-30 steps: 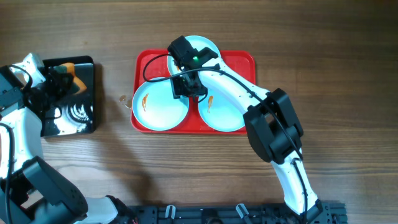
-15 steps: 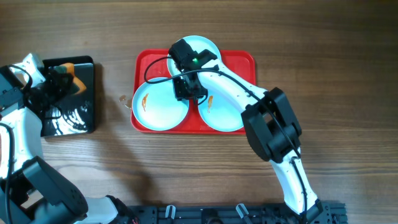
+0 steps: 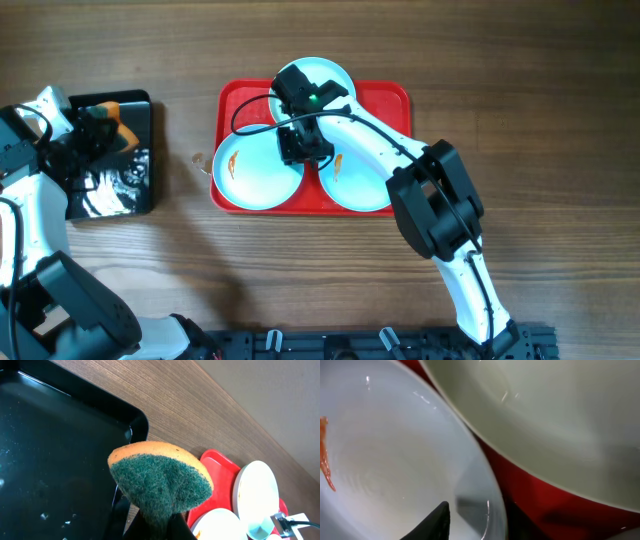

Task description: Clean dirty plates on tray and stack at the side

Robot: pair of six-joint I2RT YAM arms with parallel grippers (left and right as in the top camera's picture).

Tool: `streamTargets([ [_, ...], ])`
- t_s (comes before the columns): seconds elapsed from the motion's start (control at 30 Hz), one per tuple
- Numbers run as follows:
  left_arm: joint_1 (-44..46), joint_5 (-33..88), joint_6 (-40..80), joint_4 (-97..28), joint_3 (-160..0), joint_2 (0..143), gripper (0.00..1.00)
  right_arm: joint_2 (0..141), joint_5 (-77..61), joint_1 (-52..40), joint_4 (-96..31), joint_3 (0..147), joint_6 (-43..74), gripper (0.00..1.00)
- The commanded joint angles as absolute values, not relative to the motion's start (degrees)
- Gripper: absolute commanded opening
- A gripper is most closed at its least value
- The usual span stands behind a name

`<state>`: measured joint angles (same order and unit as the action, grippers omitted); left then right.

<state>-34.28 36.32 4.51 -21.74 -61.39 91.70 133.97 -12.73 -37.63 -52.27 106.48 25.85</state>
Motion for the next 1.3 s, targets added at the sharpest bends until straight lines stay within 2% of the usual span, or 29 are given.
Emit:
streamTargets([
  [0.0,-34.4,36.4,3.4,-21.7,-61.8,91.5,0.04,136.3,-14.2,-37.5,-53.8,106.1,24.8,0.39],
  [0.2,-34.3,36.4,3.4,-21.7,-61.8,91.5,0.04,136.3,-13.4,-37.0,-55.4,106.1,24.0,0.38],
  [0.67,-34.4,34.2,3.4,-21.3,-61.8,91.5,0.04,136.3,-12.9,-37.1,-56.1,106.1,24.1,0.14],
  [0.83,-34.3,41.3,3.4,-21.1,-61.8,91.5,0.04,136.3,-11.9,-37.1,-56.1,106.1,24.2,0.13],
  [1.03,-34.5,54.0,3.4,-14.1,-61.8,90.8,0.04,136.3,-11.8,-37.1,-56.6,106.1,24.2,0.06],
  [1.27,-35.7,56.8,5.8,-7.0,-61.8,86.9,0.04,136.3,-11.3,-37.1,-57.2,106.1,24.0,0.05],
])
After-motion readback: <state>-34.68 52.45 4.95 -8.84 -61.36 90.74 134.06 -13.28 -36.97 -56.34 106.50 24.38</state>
